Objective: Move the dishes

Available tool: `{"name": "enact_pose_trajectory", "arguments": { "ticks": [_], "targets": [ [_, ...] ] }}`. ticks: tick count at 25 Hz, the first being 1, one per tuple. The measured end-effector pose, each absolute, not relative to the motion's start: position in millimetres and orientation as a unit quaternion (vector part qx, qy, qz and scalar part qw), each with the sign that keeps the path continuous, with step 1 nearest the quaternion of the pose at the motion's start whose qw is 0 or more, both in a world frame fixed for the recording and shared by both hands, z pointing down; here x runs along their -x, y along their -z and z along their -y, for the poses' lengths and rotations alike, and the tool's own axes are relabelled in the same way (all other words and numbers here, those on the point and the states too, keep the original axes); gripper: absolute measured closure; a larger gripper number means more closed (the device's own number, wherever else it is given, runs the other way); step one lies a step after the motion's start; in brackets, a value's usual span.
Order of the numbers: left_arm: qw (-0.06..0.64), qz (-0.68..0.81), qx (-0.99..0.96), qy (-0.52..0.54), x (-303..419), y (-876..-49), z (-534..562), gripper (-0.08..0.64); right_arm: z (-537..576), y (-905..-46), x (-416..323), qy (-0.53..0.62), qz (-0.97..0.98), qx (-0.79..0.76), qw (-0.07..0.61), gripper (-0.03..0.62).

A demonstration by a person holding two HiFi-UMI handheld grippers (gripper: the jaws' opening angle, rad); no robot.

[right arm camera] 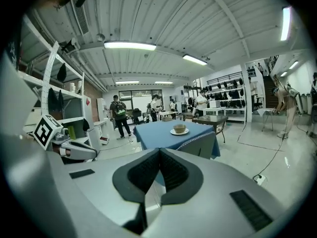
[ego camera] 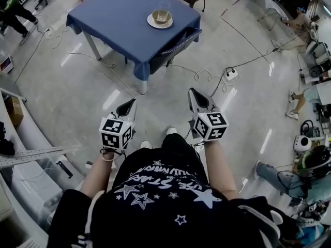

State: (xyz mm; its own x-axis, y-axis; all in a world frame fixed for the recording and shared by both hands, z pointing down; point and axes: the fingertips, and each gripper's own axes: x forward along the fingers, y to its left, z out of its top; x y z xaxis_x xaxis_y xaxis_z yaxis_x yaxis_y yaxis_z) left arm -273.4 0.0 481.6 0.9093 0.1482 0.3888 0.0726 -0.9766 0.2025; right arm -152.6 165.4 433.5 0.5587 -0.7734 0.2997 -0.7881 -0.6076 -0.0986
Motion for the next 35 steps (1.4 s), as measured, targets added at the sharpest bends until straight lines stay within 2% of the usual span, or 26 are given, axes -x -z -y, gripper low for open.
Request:
{"name": "enact_pose_trajectory", "arguments": {
  "ticks": [2, 4, 8, 12, 21, 28, 35],
  "targets": [
    [0.096, -0.055, -0.973, -0.204, 274.1, -481.4, 3.0, 0.541, -161.6, -435.9, 153.0, -0.162, 0.444, -0.881, 0.007, 0.583],
    [0.104, -0.057, -0.972, -0.203, 276.6, -482.9, 3.2, 0.541, -155.9, -439.6, 151.6, -0.17, 0.453, -0.875, -0.004, 0.482],
    [0.102, -0.047, -0.97, -0.214, 274.6, -493.1, 11.1, 0.541, -142.2, -448.5, 136.4, -0.178, 0.459, -0.87, 0.002, 0.348],
    [0.11, -0.018, -0.97, -0.215, 265.3, -494.3, 25.6, 0.541, -126.0, -456.3, 117.5, -0.187, 0.475, -0.86, 0.007, 0.295],
    [0.112, 0.035, -0.97, -0.211, 200.6, -486.6, 48.5, 0.541, -103.9, -453.8, 36.1, -0.185, 0.503, -0.844, -0.004, 0.278],
    [0.107, 0.061, -0.969, -0.214, 119.0, -476.4, 31.6, 0.541, -112.5, -448.5, -53.9, -0.184, 0.525, -0.831, -0.009, 0.278],
    [0.111, 0.1, -0.964, -0.218, 62.4, -474.7, 11.1, 0.541, -117.8, -456.6, -112.2, -0.196, 0.563, -0.803, 0.005, 0.278]
  ]
}}
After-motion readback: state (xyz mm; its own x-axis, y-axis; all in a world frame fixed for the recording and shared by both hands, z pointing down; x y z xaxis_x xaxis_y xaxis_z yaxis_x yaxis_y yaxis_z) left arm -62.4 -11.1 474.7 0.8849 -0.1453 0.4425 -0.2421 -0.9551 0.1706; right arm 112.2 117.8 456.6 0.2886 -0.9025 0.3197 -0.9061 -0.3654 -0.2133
